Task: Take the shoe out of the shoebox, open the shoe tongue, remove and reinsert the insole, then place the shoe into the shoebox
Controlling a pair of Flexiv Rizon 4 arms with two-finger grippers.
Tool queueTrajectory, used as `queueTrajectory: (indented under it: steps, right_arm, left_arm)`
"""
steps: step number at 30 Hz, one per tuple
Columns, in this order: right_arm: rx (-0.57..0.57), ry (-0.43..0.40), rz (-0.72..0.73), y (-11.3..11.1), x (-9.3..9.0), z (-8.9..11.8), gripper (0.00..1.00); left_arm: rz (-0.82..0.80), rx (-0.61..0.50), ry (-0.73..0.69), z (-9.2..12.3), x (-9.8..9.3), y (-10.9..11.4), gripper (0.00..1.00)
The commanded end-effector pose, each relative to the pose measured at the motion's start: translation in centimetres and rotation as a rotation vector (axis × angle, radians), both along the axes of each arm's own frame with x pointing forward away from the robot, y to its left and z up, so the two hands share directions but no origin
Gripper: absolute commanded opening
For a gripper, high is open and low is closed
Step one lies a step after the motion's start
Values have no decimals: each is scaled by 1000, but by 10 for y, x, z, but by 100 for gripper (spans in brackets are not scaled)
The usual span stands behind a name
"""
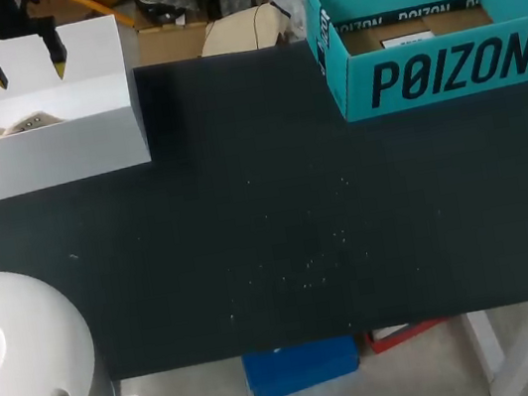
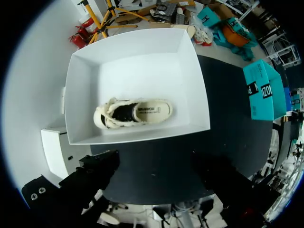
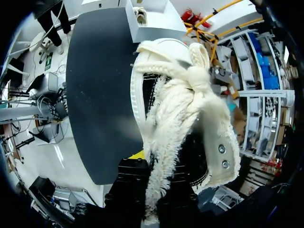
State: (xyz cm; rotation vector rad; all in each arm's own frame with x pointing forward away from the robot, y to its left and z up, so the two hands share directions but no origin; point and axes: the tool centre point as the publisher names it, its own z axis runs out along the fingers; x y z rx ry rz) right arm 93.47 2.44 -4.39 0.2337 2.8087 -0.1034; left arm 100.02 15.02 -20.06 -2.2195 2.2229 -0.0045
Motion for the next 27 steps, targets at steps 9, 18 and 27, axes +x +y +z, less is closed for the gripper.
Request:
queueTrajectory:
  steps: [9, 18, 27]
  right_arm:
    - [-63, -214, 32, 147, -72, -103, 0]
    - [3, -110, 50, 199, -84, -182, 0]
    - [55, -23, -17, 214, -97, -259, 0]
  left_arm:
    - [1, 1, 1, 0, 0, 0, 100]
    - [1, 1, 1, 0, 0, 0, 100]
    - [1, 1, 1, 0, 0, 0, 100]
